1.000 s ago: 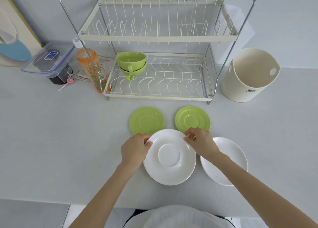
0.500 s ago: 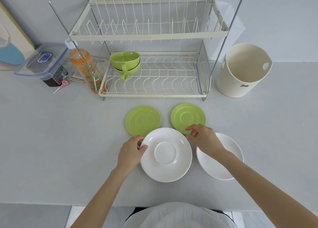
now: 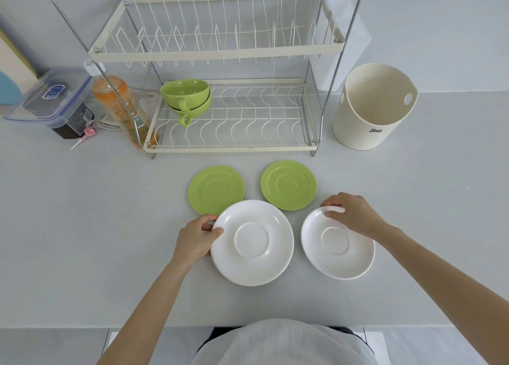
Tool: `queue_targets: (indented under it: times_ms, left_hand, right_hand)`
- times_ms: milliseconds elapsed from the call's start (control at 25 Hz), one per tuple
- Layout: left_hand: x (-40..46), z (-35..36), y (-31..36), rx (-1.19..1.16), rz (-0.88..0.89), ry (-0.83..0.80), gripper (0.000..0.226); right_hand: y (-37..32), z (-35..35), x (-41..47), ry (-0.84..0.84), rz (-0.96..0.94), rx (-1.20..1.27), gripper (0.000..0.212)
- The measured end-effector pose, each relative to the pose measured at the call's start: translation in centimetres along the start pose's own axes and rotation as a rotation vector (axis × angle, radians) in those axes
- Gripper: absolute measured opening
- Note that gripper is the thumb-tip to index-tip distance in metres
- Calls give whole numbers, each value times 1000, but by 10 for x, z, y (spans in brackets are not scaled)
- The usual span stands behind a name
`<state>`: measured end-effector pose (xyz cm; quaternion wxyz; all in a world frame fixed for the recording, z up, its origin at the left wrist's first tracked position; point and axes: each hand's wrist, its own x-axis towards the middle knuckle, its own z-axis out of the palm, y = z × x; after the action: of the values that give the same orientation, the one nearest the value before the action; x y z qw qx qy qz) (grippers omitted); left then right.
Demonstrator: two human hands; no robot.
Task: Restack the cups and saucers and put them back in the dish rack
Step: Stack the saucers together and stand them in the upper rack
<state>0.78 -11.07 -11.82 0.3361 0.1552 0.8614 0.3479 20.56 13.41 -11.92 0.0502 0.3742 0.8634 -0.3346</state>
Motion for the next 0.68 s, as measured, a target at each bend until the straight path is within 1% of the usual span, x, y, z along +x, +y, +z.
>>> queue_targets:
  times_ms: [80, 320, 520, 600, 680]
  left_hand:
    - [0, 0, 0, -20, -11, 4, 34]
    - [-3, -1, 3, -84, -41, -18, 35]
    - [-2, -1, 3, -91, -44, -30, 34]
    - [-2, 0, 3, -93, -41, -33, 34]
    - [-1, -1, 2, -94, -39, -41, 34]
  right_hand:
    - [1, -3, 1, -19, 31, 49, 16]
    - [4, -15, 10, -136, 110, -4, 11]
    - [2, -27, 9, -188, 64, 34, 23]
    - [-1, -33, 9, -202, 69, 40, 22]
    - [-3, -41, 9, -209, 97, 100, 16]
